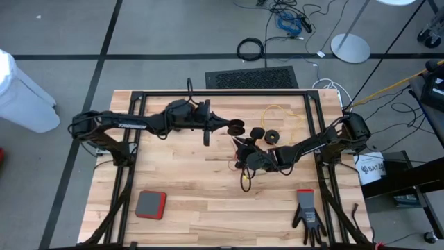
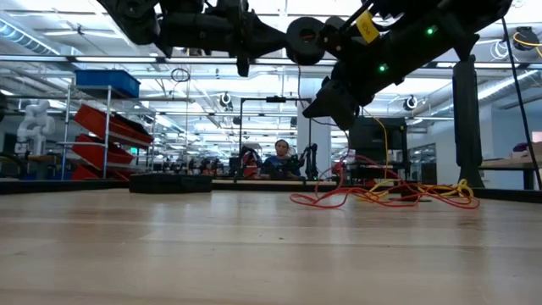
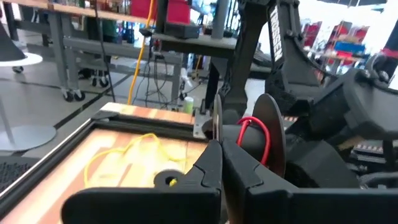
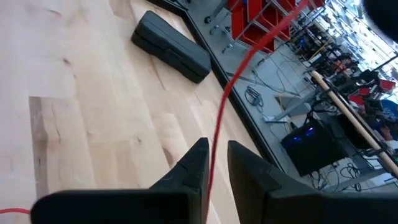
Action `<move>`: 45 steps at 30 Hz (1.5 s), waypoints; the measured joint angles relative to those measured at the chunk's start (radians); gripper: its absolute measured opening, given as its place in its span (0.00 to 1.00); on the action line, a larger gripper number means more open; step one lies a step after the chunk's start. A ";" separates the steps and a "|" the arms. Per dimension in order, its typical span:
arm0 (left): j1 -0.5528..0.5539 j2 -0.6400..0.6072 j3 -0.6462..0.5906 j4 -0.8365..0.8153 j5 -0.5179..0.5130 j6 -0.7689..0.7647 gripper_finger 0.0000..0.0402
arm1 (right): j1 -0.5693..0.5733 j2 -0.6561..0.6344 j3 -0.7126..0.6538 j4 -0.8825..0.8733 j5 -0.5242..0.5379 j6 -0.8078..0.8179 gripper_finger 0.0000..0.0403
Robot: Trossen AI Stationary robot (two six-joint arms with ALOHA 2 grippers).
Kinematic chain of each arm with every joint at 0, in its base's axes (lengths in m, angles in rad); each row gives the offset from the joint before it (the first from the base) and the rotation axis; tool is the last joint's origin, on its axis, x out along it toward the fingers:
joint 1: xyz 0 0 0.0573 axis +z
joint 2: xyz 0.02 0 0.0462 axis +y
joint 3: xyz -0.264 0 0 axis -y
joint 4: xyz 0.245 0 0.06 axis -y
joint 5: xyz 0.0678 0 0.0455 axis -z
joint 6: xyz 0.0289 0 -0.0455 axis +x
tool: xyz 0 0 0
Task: Coil cords
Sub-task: Coil the red wire onto the black spool
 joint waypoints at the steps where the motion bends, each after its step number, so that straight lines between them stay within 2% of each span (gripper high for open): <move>1: 0.000 -0.007 0.000 -0.013 0.000 0.003 0.00 | 0.000 0.000 0.000 0.000 0.000 0.000 0.12; 9: 0.000 -0.053 0.000 -0.091 -0.001 0.036 0.00 | -0.001 0.000 0.000 -0.016 -0.003 0.003 0.12; 14: 0.000 -0.067 0.000 -0.117 0.000 0.048 0.00 | -0.011 0.000 0.000 -0.043 -0.086 0.029 0.12; 29: -0.002 -0.067 0.000 -0.150 0.012 0.052 0.00 | -0.019 0.000 0.000 -0.126 -0.089 0.096 0.12; 38: -0.004 -0.067 0.000 -0.162 0.013 0.052 0.00 | -0.030 0.000 0.000 -0.180 -0.100 0.142 0.02; 45: -0.013 -0.067 0.000 -0.198 0.014 0.084 0.00 | -0.035 0.000 0.000 -0.180 -0.091 0.184 0.00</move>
